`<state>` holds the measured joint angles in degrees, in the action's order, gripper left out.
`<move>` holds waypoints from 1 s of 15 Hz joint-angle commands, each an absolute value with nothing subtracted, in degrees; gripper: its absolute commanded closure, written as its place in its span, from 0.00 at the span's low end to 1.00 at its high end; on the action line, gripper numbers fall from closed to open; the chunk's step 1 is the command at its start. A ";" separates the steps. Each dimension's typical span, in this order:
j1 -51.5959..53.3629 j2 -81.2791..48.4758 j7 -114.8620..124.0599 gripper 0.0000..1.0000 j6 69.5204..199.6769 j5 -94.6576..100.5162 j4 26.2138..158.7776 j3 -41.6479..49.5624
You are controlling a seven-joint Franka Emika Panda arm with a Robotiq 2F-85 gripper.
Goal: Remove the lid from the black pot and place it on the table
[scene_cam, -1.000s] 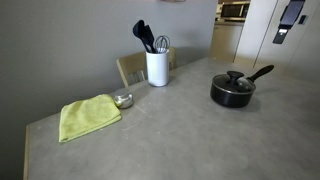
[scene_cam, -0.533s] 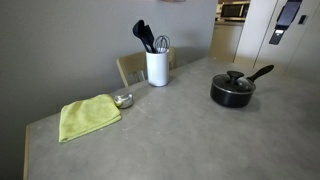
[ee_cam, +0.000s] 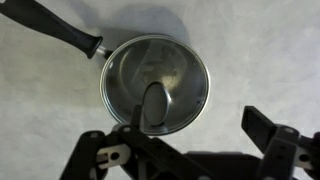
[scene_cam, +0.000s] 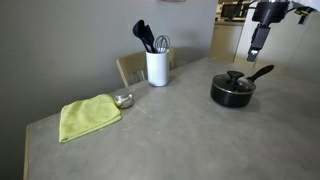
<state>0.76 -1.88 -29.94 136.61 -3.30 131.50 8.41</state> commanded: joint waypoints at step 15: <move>-5.23 -18.00 -35.38 0.00 137.88 -1.21 122.28 3.28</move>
<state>-3.21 -14.66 -35.55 138.48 -2.70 124.51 4.64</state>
